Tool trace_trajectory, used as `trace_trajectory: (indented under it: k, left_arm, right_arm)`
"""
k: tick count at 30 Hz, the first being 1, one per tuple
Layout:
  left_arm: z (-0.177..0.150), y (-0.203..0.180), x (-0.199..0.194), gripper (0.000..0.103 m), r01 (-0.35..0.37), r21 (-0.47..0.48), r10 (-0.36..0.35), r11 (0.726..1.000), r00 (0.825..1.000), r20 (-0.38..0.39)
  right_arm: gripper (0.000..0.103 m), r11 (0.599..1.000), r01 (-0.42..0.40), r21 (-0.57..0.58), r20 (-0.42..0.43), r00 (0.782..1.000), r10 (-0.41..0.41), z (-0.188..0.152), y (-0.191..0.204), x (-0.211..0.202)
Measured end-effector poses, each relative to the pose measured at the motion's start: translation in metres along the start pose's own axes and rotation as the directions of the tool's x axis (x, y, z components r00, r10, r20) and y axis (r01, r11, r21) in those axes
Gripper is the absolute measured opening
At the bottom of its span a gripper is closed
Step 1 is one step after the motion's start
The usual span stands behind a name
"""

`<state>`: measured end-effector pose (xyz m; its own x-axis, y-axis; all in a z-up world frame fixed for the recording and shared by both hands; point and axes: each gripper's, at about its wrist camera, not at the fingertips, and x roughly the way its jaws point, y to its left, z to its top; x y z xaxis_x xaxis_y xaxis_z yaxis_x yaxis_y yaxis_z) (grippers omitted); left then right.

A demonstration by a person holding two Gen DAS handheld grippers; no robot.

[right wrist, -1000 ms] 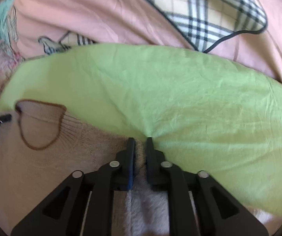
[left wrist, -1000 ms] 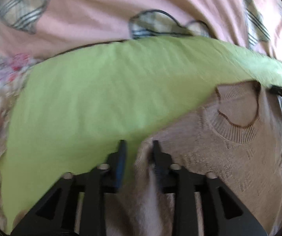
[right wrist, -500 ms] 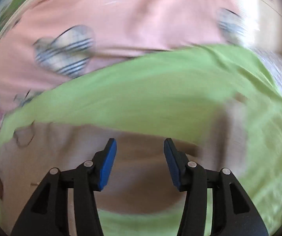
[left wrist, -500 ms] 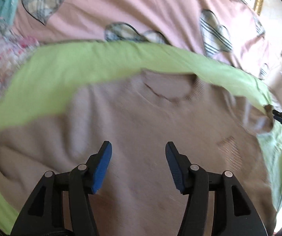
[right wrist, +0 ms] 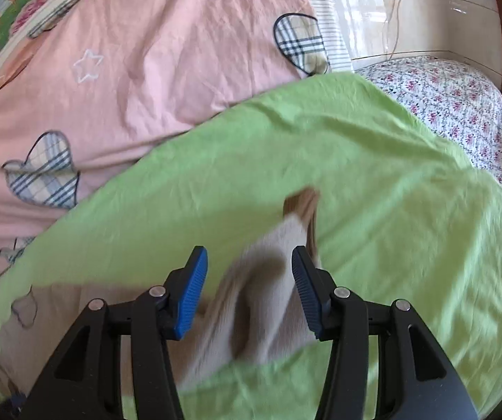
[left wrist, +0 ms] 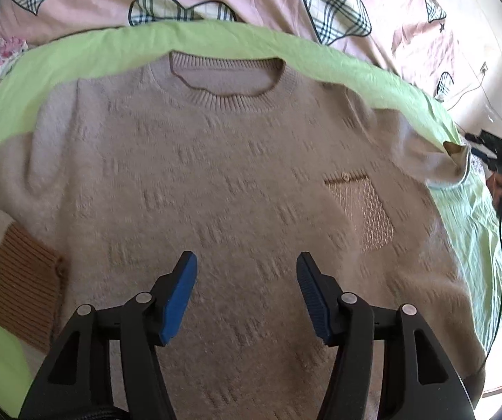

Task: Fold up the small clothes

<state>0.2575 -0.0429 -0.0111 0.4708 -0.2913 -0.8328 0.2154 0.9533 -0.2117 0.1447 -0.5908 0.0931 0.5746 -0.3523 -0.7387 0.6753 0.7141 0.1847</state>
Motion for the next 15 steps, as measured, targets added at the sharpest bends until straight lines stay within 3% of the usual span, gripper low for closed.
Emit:
trace_trajectory:
  k: [4, 7, 9, 12, 15]
  left_arm:
    - [-0.004, 0.004, 0.006, 0.061, -0.011, -0.013, 0.011, 1.000, 1.000, -0.025]
    - [-0.008, 0.008, 0.006, 0.062, -0.005, -0.032, 0.004, 0.999, 0.999, -0.035]
    - [-0.011, 0.009, 0.006, 0.062, -0.004, -0.034, 0.003, 0.999, 0.999, -0.038]
    - [-0.014, 0.007, 0.006, 0.065, -0.002, -0.028, 0.001, 1.000, 0.999, -0.038]
    - [-0.017, 0.006, 0.004, 0.065, 0.009, -0.035, -0.010, 0.999, 0.999, -0.037]
  right_arm:
    - [0.051, 0.997, 0.083, -0.005, -0.085, 0.993, -0.083, 0.018, -0.007, 0.036]
    - [0.049, 0.996, 0.090, -0.016, -0.172, 0.981, -0.091, 0.019, -0.012, 0.062]
    - [0.012, 0.997, 0.075, 0.008, -0.216, 0.974, -0.071, 0.016, -0.020, 0.071]
    - [0.008, 1.000, 0.023, 0.006, -0.162, 0.987, -0.022, 0.011, -0.018, 0.054]
    - [0.008, 0.995, -0.101, -0.021, -0.092, 0.991, 0.099, 0.004, -0.001, 0.023]
